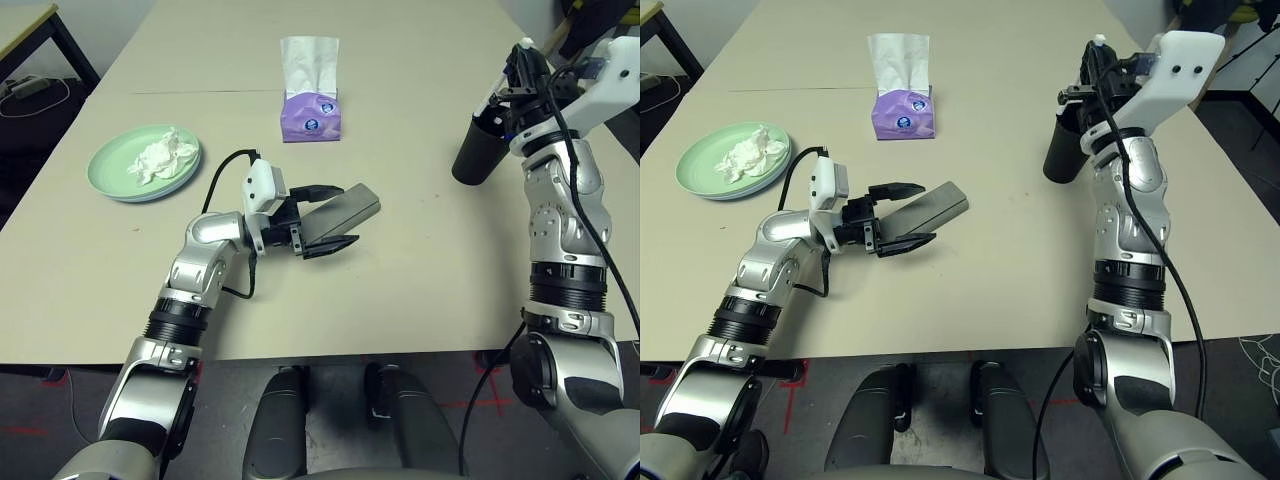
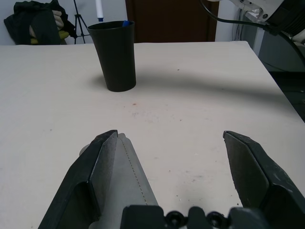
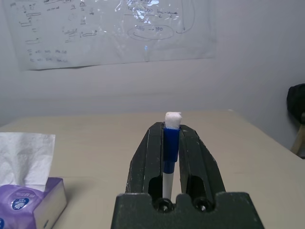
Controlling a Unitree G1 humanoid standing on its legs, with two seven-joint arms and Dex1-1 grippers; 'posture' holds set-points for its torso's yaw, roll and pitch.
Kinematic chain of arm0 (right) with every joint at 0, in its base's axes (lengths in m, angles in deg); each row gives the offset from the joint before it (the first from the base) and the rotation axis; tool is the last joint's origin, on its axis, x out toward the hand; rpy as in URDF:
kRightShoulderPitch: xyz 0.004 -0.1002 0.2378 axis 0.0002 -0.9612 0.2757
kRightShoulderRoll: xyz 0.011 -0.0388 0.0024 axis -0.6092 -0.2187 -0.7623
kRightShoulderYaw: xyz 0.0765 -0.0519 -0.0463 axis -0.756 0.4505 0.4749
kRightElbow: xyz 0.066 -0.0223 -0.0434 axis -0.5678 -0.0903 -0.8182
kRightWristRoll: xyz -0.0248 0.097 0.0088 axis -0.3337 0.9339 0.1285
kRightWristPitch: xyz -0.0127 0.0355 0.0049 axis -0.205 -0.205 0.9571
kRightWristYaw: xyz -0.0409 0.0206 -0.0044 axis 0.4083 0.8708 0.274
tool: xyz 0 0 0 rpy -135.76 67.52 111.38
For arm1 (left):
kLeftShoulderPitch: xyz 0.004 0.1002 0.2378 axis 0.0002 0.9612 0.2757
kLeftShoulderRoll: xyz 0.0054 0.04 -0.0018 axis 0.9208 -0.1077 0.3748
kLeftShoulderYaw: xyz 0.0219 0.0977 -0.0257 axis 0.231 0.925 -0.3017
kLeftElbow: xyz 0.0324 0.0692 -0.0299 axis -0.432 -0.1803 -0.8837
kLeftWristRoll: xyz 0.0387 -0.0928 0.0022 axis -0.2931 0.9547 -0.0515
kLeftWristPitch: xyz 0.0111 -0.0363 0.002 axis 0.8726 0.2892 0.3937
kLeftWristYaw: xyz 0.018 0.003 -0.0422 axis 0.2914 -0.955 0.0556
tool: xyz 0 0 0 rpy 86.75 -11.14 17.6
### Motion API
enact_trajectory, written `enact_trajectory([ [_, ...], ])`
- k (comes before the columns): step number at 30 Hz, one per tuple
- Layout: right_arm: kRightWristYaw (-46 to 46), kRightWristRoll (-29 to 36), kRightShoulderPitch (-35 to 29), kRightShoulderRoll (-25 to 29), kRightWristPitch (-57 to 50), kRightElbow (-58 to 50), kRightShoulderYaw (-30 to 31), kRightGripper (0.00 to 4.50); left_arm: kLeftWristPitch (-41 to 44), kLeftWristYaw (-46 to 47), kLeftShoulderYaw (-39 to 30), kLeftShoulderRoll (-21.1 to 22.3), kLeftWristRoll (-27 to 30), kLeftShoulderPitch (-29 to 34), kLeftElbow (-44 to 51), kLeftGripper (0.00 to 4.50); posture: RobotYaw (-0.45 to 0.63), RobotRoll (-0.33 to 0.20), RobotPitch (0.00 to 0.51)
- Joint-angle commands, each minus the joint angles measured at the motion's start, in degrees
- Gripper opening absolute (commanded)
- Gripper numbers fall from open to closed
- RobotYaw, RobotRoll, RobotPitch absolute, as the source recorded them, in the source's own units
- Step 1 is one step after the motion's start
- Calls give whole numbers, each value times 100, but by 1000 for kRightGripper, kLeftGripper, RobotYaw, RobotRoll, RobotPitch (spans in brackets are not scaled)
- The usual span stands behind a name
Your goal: Organize and tidy the items on the table.
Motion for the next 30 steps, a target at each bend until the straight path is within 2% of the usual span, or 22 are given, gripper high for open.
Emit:
enact_trajectory([
  [1,109,-3,18,95,79,72,15,297,-51,-83,86,13,-64,44,1,4500,62,0,152],
  [15,447,-123,-228,308,-1028,179,223,297,-33,-113,86,8,-71,1,-25,4500,60,0,152],
  [24,398,-192,-215,383,-1106,230,308,297,-9,-94,78,19,-69,11,0,4500,62,0,153],
  [30,185,-200,-351,394,-504,189,383,2480,-116,-43,26,-12,-68,2,-37,4500,63,0,152],
])
